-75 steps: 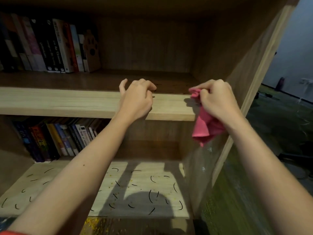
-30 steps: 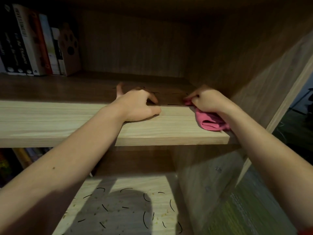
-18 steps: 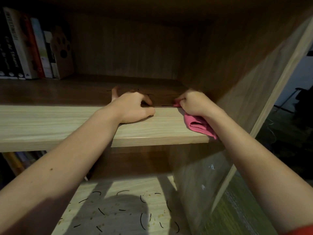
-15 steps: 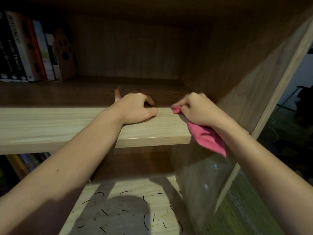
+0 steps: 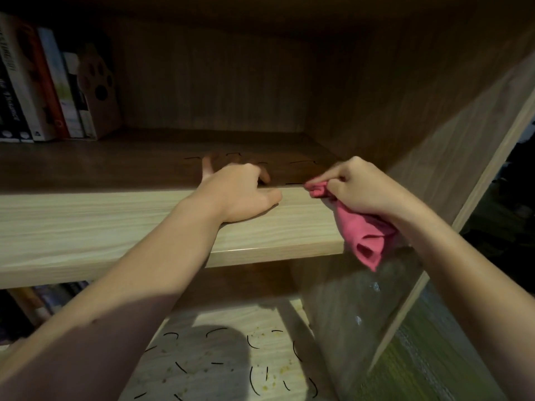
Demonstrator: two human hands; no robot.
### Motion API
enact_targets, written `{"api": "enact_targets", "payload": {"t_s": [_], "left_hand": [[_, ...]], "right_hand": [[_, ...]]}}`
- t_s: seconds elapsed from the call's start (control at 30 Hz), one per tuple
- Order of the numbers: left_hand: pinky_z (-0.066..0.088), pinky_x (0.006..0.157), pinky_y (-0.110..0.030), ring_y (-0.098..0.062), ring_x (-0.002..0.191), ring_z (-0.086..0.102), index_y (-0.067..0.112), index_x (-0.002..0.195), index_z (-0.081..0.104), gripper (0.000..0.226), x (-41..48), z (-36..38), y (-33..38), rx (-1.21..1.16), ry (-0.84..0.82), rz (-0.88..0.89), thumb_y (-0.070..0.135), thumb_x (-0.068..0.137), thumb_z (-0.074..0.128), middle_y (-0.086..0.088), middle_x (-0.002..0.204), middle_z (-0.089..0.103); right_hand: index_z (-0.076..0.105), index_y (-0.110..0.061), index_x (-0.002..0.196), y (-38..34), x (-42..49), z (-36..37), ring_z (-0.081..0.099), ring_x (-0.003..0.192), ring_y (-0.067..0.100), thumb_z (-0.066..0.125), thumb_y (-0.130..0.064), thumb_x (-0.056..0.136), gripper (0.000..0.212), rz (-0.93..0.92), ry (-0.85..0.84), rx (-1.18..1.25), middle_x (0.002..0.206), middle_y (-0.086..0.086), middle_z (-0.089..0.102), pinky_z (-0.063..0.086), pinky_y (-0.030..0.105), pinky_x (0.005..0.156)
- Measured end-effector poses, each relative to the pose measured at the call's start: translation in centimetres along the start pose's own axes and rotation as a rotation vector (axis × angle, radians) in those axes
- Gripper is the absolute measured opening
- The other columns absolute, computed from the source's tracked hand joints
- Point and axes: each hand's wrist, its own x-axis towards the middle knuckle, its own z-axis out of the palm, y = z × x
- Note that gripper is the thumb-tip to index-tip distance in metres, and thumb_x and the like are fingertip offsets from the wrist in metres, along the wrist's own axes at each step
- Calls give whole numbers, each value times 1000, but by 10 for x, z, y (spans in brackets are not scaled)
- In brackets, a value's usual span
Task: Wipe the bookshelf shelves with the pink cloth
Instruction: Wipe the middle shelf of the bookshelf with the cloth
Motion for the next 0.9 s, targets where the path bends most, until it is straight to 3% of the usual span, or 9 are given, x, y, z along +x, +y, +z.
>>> {"api": "enact_targets", "payload": {"t_s": [0.07, 0.13, 0.27, 0.4, 0.5, 0.6, 0.7, 0.77, 0.9], "left_hand": [[-12, 111, -52, -21, 133, 34, 28, 127, 52, 38, -1, 0, 0, -1, -4, 2, 42, 92, 44, 2, 125, 55], [-11, 112, -52, -20, 133, 34, 28, 126, 53, 38, 0, 0, 0, -6, 4, 4, 42, 92, 45, 3, 123, 55], [-12, 112, -52, -19, 131, 36, 29, 124, 54, 36, 1, 0, -1, 3, 1, 10, 43, 92, 45, 4, 121, 55], [-12, 112, -52, -18, 131, 35, 31, 123, 54, 35, 1, 0, -3, -10, 2, 1, 43, 91, 45, 8, 111, 51], [-13, 111, -52, -18, 133, 33, 31, 124, 54, 36, 1, -1, -2, -8, -6, -3, 43, 91, 46, 5, 127, 52], [-13, 111, -51, -17, 131, 35, 31, 121, 56, 34, 0, -2, -2, 7, 1, -14, 44, 92, 43, 4, 125, 54], [-6, 113, -51, -16, 114, 41, 20, 107, 62, 35, -1, -4, -5, -38, 86, -56, 33, 99, 31, 3, 99, 54], [-5, 112, -49, -17, 114, 40, 15, 109, 61, 37, 0, -5, -7, -16, 136, -81, 25, 100, 26, -1, 106, 54], [-4, 111, -52, -20, 120, 37, 14, 113, 58, 34, 4, -2, -9, 28, 136, -113, 16, 98, 28, -5, 116, 52]], "right_hand": [[64, -15, 119, 11, 16, 2, 60, 80, 13, 41, -11, 97, 32, 110, 12, -73, 107, 2, 65, 45, 17, 69], [61, -13, 122, 10, 28, 9, 60, 87, 16, 41, -12, 96, 33, 130, 15, -125, 115, 6, 64, 49, 28, 83], [64, -19, 119, -9, 4, 10, 57, 89, 4, 40, -7, 96, 36, -105, -33, -48, 117, -2, 62, 38, 33, 104], [64, -18, 119, 18, 13, -7, 59, 76, 7, 40, -8, 97, 35, 16, -43, -79, 109, 3, 67, 44, 20, 67], [59, -15, 126, 12, 27, -2, 53, 92, 13, 38, -7, 96, 38, 33, -71, -166, 123, 8, 62, 38, 21, 78], [62, -19, 123, -14, 18, 13, 53, 82, 2, 41, -7, 95, 37, -135, -67, -87, 120, 0, 62, 42, 20, 81], [66, -24, 116, -14, 11, 11, 58, 66, 3, 41, -8, 96, 36, -217, -103, 29, 109, -3, 66, 47, 15, 61], [66, -21, 117, -3, 23, 5, 54, 60, 2, 41, -9, 96, 35, -125, -79, -9, 105, 2, 69, 41, 10, 52], [63, -17, 122, -14, 32, 13, 51, 79, 1, 40, -7, 95, 36, -91, -68, -101, 119, 3, 63, 39, 14, 70]]}}
